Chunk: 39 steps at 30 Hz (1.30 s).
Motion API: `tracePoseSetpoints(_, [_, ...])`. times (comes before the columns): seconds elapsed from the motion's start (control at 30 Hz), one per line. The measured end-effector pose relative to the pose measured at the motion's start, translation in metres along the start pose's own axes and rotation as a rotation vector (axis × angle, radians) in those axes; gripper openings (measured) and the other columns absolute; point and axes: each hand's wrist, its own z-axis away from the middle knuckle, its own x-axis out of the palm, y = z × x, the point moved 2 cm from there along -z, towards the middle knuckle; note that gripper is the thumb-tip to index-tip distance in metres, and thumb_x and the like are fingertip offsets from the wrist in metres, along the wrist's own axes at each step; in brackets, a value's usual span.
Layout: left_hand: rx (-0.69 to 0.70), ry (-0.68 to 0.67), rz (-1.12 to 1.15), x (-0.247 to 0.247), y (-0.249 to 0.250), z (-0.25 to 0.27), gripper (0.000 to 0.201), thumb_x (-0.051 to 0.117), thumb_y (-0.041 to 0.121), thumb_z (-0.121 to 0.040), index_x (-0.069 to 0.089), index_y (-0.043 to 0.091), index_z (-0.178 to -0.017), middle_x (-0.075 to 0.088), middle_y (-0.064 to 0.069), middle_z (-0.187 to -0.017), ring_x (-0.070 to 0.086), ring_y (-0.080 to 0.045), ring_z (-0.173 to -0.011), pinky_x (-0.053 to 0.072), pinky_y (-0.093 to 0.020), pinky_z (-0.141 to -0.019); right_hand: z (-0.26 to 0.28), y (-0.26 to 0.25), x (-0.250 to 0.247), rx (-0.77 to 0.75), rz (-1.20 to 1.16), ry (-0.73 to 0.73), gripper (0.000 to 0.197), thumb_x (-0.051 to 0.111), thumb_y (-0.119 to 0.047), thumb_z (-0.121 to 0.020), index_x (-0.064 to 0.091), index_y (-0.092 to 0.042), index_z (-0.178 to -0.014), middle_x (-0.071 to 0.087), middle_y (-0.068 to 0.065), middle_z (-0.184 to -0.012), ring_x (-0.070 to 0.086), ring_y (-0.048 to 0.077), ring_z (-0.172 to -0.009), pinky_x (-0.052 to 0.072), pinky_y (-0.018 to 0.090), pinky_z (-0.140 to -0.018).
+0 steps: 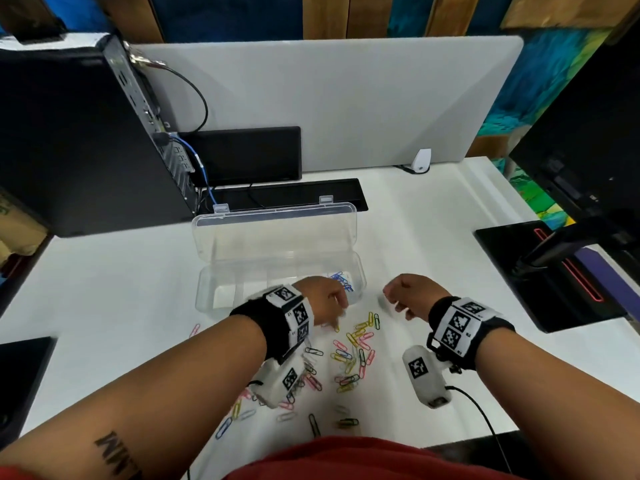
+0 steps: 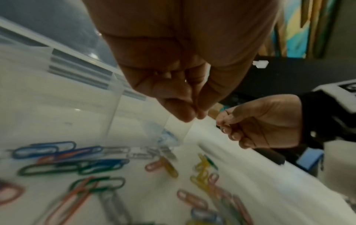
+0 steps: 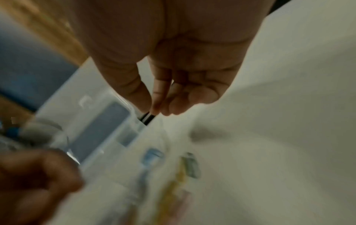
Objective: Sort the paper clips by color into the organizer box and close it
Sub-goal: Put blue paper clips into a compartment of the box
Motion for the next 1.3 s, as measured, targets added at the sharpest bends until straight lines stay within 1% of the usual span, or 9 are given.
tracePoseSetpoints(0.07, [0.035, -0.042, -0.220, 0.011, -0.002, 0.002, 0.029, 0.048, 0.013, -0.088, 0.064, 0.019, -0.112, 0.063, 0.000, -0.111, 0.058, -0.017, -0.102, 0.043, -0.017, -0.079, -0.001, 0.014, 0.004, -0.026, 0.217, 0.020, 0.007, 0.059, -0.013, -0.086, 0.064, -0.013, -0.090, 0.060, 0.001, -0.086, 0.056, 0.018, -0.080, 0.043, 0.021, -0.061])
tracePoseSetpoints(0.13, [0.041, -0.094, -0.360, 0.024, -0.008, -0.001, 0.034, 0.045, 0.009, -0.090, 0.059, 0.019, -0.120, 0.057, -0.004, -0.123, 0.054, -0.021, -0.113, 0.042, -0.025, -0.090, -0.003, 0.023, 0.012, -0.058, 0.479, -0.003, 0.026, 0.064, -0.023, -0.084, 0.063, -0.014, -0.109, 0.059, 0.001, -0.101, 0.057, 0.017, -0.095, 0.047, 0.023, -0.078])
tracePoseSetpoints(0.2, [0.062, -0.141, -0.467, 0.034, -0.012, -0.003, 0.038, 0.045, 0.009, -0.092, 0.052, 0.016, -0.128, 0.050, -0.006, -0.129, 0.052, -0.025, -0.116, 0.043, -0.030, -0.094, -0.003, 0.025, 0.022, -0.094, 0.667, -0.013, 0.043, 0.065, -0.035, -0.082, 0.057, -0.021, -0.122, 0.055, 0.002, -0.121, 0.054, 0.018, -0.112, 0.044, 0.028, -0.096])
tracePoseSetpoints(0.27, [0.102, -0.152, -0.572, 0.040, -0.012, -0.004, 0.039, 0.046, 0.011, -0.092, 0.049, 0.013, -0.130, 0.047, -0.008, -0.129, 0.053, -0.029, -0.113, 0.046, -0.035, -0.092, -0.002, 0.021, 0.031, -0.133, 0.787, -0.001, 0.052, 0.063, -0.044, -0.082, 0.051, -0.026, -0.130, 0.049, 0.000, -0.131, 0.047, 0.020, -0.123, 0.040, 0.033, -0.103])
tracePoseSetpoints(0.43, [0.159, -0.157, -0.758, 0.050, -0.006, -0.004, 0.033, 0.047, 0.012, -0.092, 0.052, 0.007, -0.124, 0.049, -0.012, -0.126, 0.048, -0.032, -0.116, 0.043, -0.039, -0.088, 0.002, 0.013, 0.050, -0.299, 1.022, -0.052, 0.048, 0.056, -0.047, -0.084, 0.052, -0.023, -0.125, 0.052, 0.003, -0.124, 0.050, 0.023, -0.116, 0.039, 0.033, -0.092])
tracePoseSetpoints(0.7, [0.165, -0.082, -0.754, 0.056, -0.014, -0.011, 0.031, 0.048, 0.012, -0.093, 0.059, 0.007, -0.121, 0.057, -0.012, -0.118, 0.052, -0.031, -0.112, 0.046, -0.037, -0.085, 0.006, 0.010, 0.066, -0.427, 1.092, -0.092, 0.034, 0.050, -0.038, -0.089, 0.059, -0.014, -0.111, 0.057, 0.009, -0.114, 0.054, 0.028, -0.107, 0.041, 0.032, -0.086])
tracePoseSetpoints(1.0, [0.136, -0.051, -0.639, 0.056, -0.029, -0.011, 0.030, 0.051, 0.011, -0.089, 0.057, 0.009, -0.118, 0.056, -0.012, -0.117, 0.051, -0.029, -0.111, 0.044, -0.035, -0.085, 0.009, 0.009, 0.075, -0.341, 0.891, -0.134, 0.035, 0.046, -0.015, -0.090, 0.053, -0.013, -0.125, 0.056, 0.011, -0.124, 0.053, 0.027, -0.115, 0.041, 0.029, -0.093])
tracePoseSetpoints(1.17, [0.122, -0.028, -0.593, 0.054, -0.036, -0.008, 0.024, 0.052, 0.013, -0.088, 0.061, 0.013, -0.110, 0.058, -0.009, -0.111, 0.055, -0.027, -0.103, 0.041, -0.031, -0.075, 0.011, 0.008, 0.070, -0.286, 0.797, -0.126, 0.031, 0.051, -0.014, -0.087, 0.058, -0.014, -0.118, 0.059, 0.007, -0.119, 0.055, 0.023, -0.109, 0.039, 0.024, -0.083])
tracePoseSetpoints(1.3, [0.151, -0.010, -0.606, 0.051, -0.034, -0.003, 0.029, 0.046, 0.019, -0.092, 0.054, 0.019, -0.120, 0.054, -0.007, -0.116, 0.052, -0.028, -0.108, 0.037, -0.031, -0.074, 0.008, 0.012, 0.062, -0.185, 0.597, -0.096, 0.025, 0.057, -0.012, -0.082, 0.066, -0.017, -0.104, 0.066, 0.002, -0.105, 0.058, 0.015, -0.092, 0.043, 0.020, -0.076])
